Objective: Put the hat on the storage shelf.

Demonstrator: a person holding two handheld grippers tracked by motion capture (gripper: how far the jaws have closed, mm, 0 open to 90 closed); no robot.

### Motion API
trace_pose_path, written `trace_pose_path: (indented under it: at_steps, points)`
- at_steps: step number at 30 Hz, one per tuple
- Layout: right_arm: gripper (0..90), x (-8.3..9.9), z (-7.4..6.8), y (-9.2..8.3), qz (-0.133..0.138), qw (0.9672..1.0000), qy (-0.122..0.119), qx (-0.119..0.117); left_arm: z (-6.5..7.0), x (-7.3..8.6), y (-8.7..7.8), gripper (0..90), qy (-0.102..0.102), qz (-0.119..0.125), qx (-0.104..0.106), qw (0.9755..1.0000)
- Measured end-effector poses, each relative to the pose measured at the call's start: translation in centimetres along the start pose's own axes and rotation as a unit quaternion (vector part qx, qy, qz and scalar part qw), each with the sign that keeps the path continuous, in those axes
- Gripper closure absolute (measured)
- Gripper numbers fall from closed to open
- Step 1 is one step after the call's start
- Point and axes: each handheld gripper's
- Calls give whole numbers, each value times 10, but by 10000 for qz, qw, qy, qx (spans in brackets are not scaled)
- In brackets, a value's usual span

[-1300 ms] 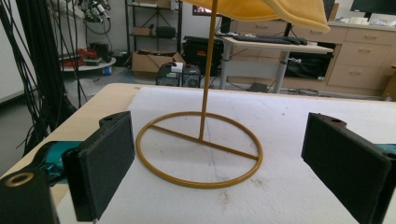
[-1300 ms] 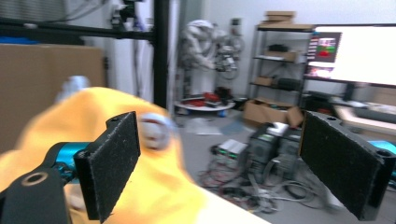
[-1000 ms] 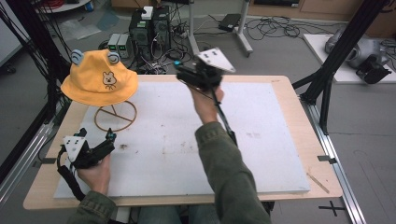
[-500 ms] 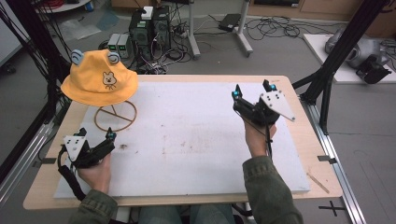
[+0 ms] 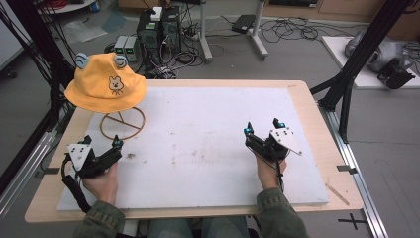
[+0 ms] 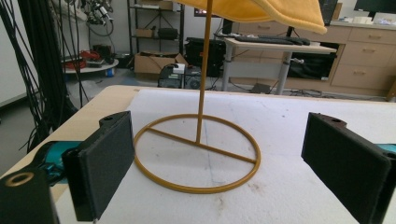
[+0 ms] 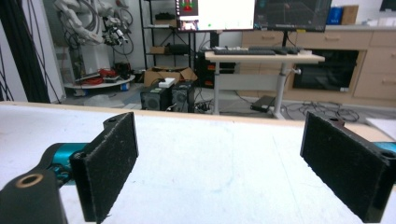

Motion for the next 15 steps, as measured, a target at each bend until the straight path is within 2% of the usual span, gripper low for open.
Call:
trace_pose_path:
  at_steps: [1,6,15]
  points:
    - [109,3,4,-1,-38,9999,102,33,0,0,0,99,19,-18,7,10000]
    - [109,4,11,-2,-19,9998,194,99,0,0,0,99,28,-37,3,10000]
    - [109,4,11,-6,91,9999,67,72,1,0,1,100,40,-28,41,10000]
Point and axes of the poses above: each handheld gripper's, and its own axes: y roughly forward along the jaws, x roughly out of its underside, z roughly to its right, and after that the axes turned 5 degrees about z, right-handed
